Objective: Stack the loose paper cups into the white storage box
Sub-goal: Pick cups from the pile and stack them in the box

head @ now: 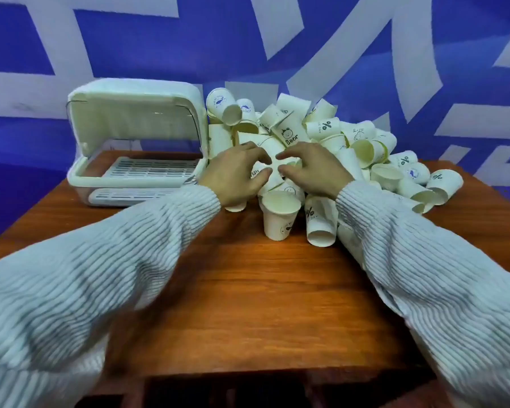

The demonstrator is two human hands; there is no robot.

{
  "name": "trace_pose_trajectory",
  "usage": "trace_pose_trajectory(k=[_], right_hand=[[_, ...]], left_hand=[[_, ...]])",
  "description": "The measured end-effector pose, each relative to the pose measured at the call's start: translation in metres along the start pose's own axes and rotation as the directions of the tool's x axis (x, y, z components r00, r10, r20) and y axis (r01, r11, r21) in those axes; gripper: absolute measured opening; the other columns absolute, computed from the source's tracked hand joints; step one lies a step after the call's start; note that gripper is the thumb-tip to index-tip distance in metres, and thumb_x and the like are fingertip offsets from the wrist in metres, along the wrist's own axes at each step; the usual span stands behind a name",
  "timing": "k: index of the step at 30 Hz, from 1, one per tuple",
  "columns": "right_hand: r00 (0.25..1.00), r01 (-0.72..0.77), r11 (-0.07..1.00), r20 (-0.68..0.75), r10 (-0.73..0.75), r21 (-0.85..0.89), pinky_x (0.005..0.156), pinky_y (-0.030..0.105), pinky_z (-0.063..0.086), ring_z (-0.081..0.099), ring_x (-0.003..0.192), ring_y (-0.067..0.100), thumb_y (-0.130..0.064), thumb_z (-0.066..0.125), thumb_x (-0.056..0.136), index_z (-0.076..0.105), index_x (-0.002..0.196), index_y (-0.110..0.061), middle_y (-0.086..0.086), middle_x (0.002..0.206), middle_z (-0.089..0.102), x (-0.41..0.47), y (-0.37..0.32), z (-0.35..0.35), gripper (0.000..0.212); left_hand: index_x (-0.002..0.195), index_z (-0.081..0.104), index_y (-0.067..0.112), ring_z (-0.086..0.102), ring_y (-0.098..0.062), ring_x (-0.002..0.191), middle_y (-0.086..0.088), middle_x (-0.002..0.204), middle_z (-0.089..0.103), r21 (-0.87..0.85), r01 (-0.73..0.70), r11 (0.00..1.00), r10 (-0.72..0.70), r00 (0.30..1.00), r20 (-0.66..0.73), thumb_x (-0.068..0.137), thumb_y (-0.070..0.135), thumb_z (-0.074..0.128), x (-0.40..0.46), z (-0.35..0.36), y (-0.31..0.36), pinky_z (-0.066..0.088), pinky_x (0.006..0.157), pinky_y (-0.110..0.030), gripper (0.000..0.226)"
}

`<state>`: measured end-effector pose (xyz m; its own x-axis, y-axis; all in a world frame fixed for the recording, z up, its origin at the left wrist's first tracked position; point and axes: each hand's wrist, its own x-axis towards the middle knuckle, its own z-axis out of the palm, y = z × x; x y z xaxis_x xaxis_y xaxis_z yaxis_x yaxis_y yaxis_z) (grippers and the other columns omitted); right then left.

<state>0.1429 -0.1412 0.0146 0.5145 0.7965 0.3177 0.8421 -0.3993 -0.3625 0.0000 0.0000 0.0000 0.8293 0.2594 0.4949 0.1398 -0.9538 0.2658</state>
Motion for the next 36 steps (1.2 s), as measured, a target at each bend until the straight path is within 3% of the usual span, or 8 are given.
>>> trace_pose_trajectory(k=[4, 7, 10, 15, 20, 26, 30, 36], right_hand=[[0.999, -0.050, 0.998, -0.006, 0.050, -0.025, 0.110, 0.037, 0.042, 0.055, 0.132, 0.017, -0.039, 0.061, 0.094, 0.070, 0.128, -0.028, -0.004, 0.141, 0.064, -0.038, 0.008, -0.005, 0.037], [0.992, -0.119, 0.986, 0.025, 0.123, -0.113, 0.112, 0.039, 0.042, 0.053, 0.137, 0.021, -0.036, 0.059, 0.096, 0.061, 0.141, -0.027, -0.002, 0.147, 0.059, -0.067, 0.012, -0.003, 0.046], [0.974, -0.195, 0.957, 0.076, 0.216, -0.216, 0.112, 0.043, 0.043, 0.050, 0.139, 0.026, -0.036, 0.059, 0.094, 0.051, 0.149, -0.029, 0.002, 0.153, 0.054, -0.080, 0.019, -0.001, 0.056], [0.974, -0.190, 0.955, 0.076, 0.212, -0.226, 0.101, 0.041, 0.050, 0.058, 0.128, 0.025, -0.037, 0.062, 0.090, 0.056, 0.142, -0.032, 0.003, 0.140, 0.063, -0.084, 0.027, 0.006, 0.052], [0.974, -0.217, 0.967, 0.040, 0.224, -0.134, 0.095, 0.038, 0.051, 0.063, 0.112, 0.020, -0.023, 0.066, 0.085, 0.067, 0.121, -0.034, -0.003, 0.119, 0.068, -0.076, 0.033, 0.006, 0.037], [0.974, -0.224, 0.968, 0.001, 0.225, 0.117, 0.089, 0.034, 0.054, 0.067, 0.100, 0.019, -0.021, 0.075, 0.086, 0.071, 0.099, -0.035, -0.003, 0.101, 0.070, -0.073, 0.028, -0.005, 0.019], [0.984, -0.106, 0.972, -0.121, 0.133, 0.208, 0.090, 0.034, 0.052, 0.064, 0.099, 0.017, -0.019, 0.070, 0.091, 0.073, 0.110, -0.027, -0.002, 0.102, 0.069, -0.072, 0.012, -0.008, 0.021], [0.978, 0.006, 0.968, -0.202, 0.047, 0.251, 0.105, 0.034, 0.045, 0.059, 0.112, 0.014, -0.014, 0.057, 0.100, 0.062, 0.139, -0.020, 0.001, 0.121, 0.065, -0.051, -0.030, 0.018, 0.040]], left_hand=[[0.134, 0.059, 0.023, 0.055, -0.023, 0.125, -0.004, 0.136, 0.055, -0.039, 0.025, 0.999, -0.020, 0.992, 0.123, 0.089, 0.062, 0.052, -0.028, 0.020, 0.023, 0.047, 0.101, -0.046, 0.060], [0.146, 0.047, 0.022, 0.040, -0.024, 0.142, -0.009, 0.154, 0.037, -0.023, 0.070, 0.997, -0.063, 0.970, 0.233, 0.088, 0.060, 0.064, -0.044, 0.031, 0.034, 0.039, 0.112, -0.045, 0.072], [0.146, 0.048, 0.021, 0.034, -0.026, 0.147, -0.011, 0.161, 0.028, 0.035, 0.103, 0.994, -0.109, 0.957, 0.271, 0.085, 0.059, 0.069, -0.048, 0.039, 0.039, 0.037, 0.115, -0.046, 0.075], [0.148, 0.045, 0.021, 0.034, -0.025, 0.147, -0.011, 0.162, 0.028, 0.045, 0.103, 0.994, -0.112, 0.957, 0.269, 0.090, 0.054, 0.067, -0.049, 0.044, 0.045, 0.036, 0.111, -0.040, 0.070], [0.132, 0.058, 0.019, 0.055, -0.026, 0.123, -0.007, 0.140, 0.048, 0.045, 0.109, 0.993, -0.117, 0.957, 0.267, 0.090, 0.061, 0.061, -0.040, 0.039, 0.048, 0.044, 0.098, -0.040, 0.059], [0.130, 0.056, 0.020, 0.058, -0.028, 0.115, -0.007, 0.131, 0.047, -0.053, 0.167, 0.985, -0.158, 0.977, 0.145, 0.088, 0.060, 0.063, -0.037, 0.010, 0.044, 0.047, 0.100, -0.043, 0.058], [0.144, 0.044, 0.020, 0.054, -0.032, 0.126, -0.012, 0.140, 0.050, -0.155, 0.229, 0.961, -0.235, 0.972, -0.021, 0.089, 0.052, 0.066, -0.045, -0.017, 0.023, 0.043, 0.104, -0.042, 0.068], [0.148, 0.040, 0.016, 0.051, -0.028, 0.133, -0.008, 0.148, 0.051, -0.289, 0.333, 0.898, -0.404, 0.884, -0.236, 0.095, 0.050, 0.063, -0.062, -0.054, -0.058, 0.042, 0.107, -0.044, 0.067]])
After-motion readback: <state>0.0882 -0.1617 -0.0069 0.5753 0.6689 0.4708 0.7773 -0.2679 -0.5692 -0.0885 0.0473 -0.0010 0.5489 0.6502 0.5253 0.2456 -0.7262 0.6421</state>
